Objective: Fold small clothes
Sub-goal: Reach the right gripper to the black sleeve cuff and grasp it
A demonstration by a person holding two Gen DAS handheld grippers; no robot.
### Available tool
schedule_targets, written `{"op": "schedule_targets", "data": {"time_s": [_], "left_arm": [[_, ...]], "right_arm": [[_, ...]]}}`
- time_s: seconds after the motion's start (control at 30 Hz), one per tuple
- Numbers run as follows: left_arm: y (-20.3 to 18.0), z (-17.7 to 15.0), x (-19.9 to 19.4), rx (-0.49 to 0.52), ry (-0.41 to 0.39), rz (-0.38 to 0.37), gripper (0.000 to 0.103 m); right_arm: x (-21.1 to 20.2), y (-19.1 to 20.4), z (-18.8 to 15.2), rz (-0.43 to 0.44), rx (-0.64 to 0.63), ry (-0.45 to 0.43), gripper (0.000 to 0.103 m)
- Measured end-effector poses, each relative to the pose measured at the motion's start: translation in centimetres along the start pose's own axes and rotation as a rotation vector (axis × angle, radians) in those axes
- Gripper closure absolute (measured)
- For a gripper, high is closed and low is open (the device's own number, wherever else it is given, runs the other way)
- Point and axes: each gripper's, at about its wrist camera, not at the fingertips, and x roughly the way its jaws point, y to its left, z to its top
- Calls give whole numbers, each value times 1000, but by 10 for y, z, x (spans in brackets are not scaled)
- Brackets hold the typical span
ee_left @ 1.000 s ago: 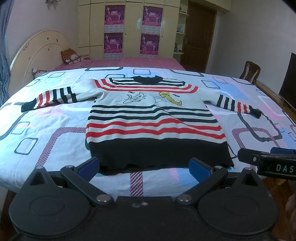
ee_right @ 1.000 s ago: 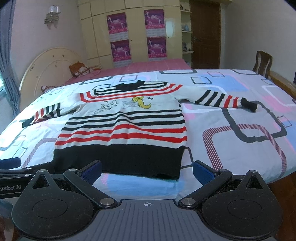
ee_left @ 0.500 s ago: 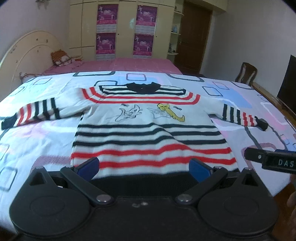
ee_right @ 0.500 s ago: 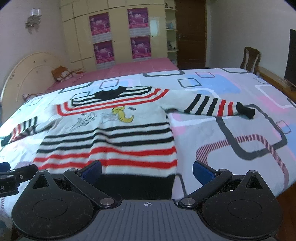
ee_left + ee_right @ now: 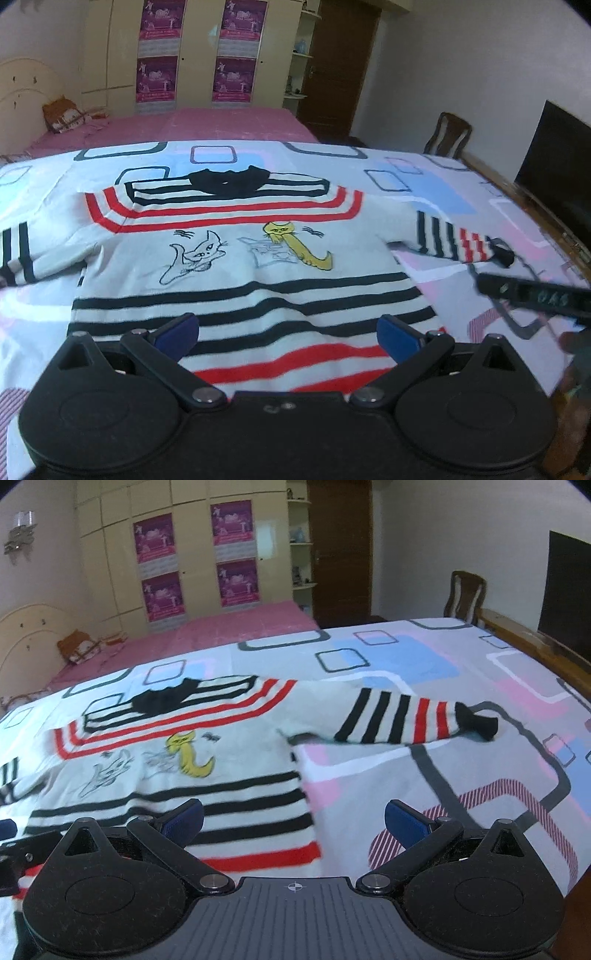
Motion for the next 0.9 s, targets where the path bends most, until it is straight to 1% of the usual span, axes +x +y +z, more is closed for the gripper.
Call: {"op": "schedule_targets", "data": {"time_s": [0.03,0.1,0.17,0.27,0.37,0.43,0.53,0.57,0.6,0.63,0.77,0.9], "left_arm": [[-1,0,8,10,16,13,0],[0,0,22,4,48,22,5],[3,1,33,-4,62,30,5],[5,7,44,-18,59,42,5],[5,20,59,-39,57,65,5],[2,29,70,-43,55,69,5],[-7,42,93,-43,75,88,5],[-11,45,101,-42,82,90,5],[-16,48,108,-39,89,92,5],[-20,50,115,-37,96,92,5],[-39,57,139,-20,124,85,5],[-51,61,157,-6,154,85,5]], "right_arm": [[4,-4,2,-5,7,-2,0],[13,-13,7,-5,23,2,0],[21,-22,10,-19,37,-7,0],[39,-43,18,-32,79,-17,0],[62,-64,29,-50,113,-26,1],[79,-81,39,-60,145,-38,1],[105,-110,51,-76,193,-34,1],[114,-120,54,-81,206,-30,14],[123,-130,57,-83,226,-17,33],[133,-142,58,-90,256,-2,36],[164,-185,59,-73,386,35,36],[189,-216,51,-77,498,90,37]]}}
